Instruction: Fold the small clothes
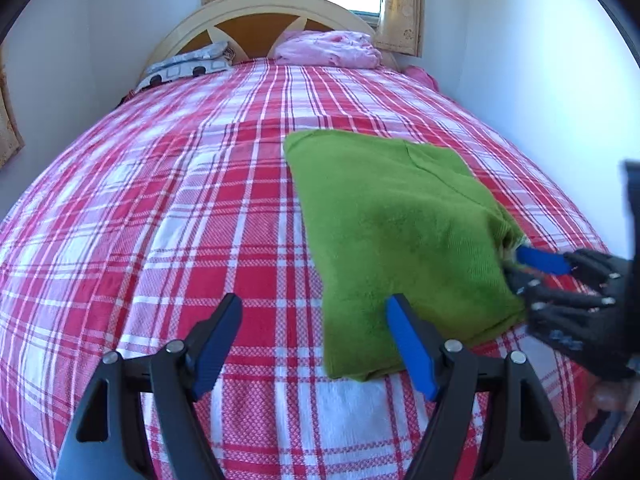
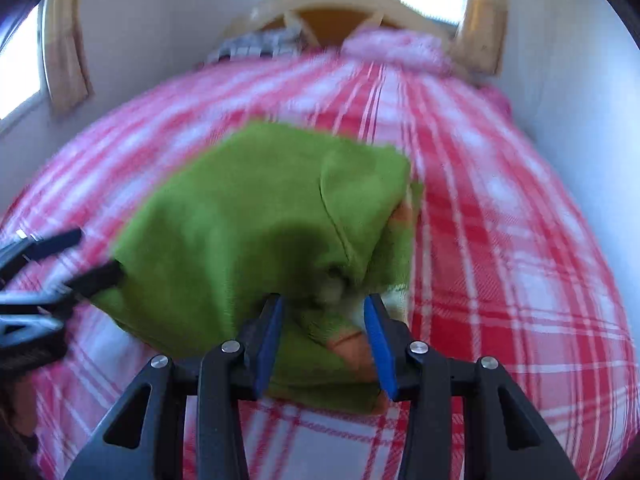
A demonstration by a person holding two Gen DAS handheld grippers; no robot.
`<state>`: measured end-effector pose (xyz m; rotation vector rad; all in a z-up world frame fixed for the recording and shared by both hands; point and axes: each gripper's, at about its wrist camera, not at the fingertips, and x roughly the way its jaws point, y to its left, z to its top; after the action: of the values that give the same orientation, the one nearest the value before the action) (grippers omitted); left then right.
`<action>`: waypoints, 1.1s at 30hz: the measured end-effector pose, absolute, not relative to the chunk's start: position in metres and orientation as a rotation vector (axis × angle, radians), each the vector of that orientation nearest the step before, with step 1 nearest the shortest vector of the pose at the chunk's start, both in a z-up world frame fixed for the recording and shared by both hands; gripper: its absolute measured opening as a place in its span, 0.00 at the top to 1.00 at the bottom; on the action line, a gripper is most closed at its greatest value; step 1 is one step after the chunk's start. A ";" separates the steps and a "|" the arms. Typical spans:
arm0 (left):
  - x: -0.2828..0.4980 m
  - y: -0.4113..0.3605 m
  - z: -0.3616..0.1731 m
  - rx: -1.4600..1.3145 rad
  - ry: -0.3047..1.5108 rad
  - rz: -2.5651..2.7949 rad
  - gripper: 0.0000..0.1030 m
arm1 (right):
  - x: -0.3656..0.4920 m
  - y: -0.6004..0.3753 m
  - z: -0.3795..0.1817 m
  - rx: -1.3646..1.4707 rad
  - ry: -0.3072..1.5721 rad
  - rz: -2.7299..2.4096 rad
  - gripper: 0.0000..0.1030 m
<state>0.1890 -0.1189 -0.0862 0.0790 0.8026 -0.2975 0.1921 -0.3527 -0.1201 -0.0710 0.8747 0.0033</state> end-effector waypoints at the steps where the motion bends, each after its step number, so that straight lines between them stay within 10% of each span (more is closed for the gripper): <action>1: 0.189 -0.119 -0.087 0.078 0.803 -0.304 0.25 | 0.193 -0.358 -0.127 -0.076 0.890 0.007 0.63; 3: 0.189 -0.119 -0.089 0.091 0.799 -0.307 0.25 | 0.184 -0.369 -0.131 -0.038 0.878 0.034 0.88; 5: 0.191 -0.118 -0.091 0.089 0.804 -0.310 0.25 | 0.171 -0.376 -0.133 0.041 0.884 0.055 0.93; 17: 0.196 -0.116 -0.088 0.128 0.788 -0.311 0.23 | 0.123 -0.408 -0.131 0.391 0.834 0.011 0.94; 33: 0.205 -0.124 -0.080 0.205 0.750 -0.213 0.10 | 0.226 -0.341 -0.125 -0.102 0.848 -0.124 0.99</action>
<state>0.2048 -0.1245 -0.0800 0.2048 0.7498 -0.2133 0.2260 -0.3406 -0.1254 -0.1017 0.8477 -0.1236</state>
